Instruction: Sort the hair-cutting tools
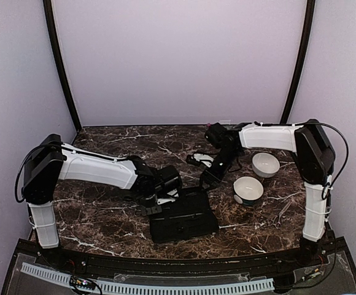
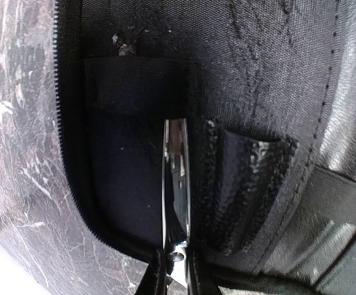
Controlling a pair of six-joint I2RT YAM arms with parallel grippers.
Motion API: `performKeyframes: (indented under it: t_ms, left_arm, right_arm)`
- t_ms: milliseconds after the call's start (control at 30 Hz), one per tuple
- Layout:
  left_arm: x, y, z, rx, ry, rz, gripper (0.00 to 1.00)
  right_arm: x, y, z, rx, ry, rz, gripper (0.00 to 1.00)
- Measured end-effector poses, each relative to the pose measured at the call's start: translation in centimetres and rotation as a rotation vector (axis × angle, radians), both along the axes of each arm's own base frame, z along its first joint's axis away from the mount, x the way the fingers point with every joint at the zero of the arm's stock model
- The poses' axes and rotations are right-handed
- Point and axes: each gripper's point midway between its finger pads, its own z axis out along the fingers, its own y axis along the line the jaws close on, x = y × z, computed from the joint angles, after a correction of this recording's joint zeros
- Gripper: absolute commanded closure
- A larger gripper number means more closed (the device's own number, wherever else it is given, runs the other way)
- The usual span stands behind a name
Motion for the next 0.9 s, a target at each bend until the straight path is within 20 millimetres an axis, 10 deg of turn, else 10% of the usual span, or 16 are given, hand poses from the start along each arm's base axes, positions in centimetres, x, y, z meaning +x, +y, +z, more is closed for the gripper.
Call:
performKeyframes:
  t_ms: [900]
  left_arm:
    - [3.0,-3.2,0.4,0.014,-0.035,-0.140,1.00]
  right_arm:
    - [-1.4,-0.9,-1.5,-0.021,0.041,0.005,0.41]
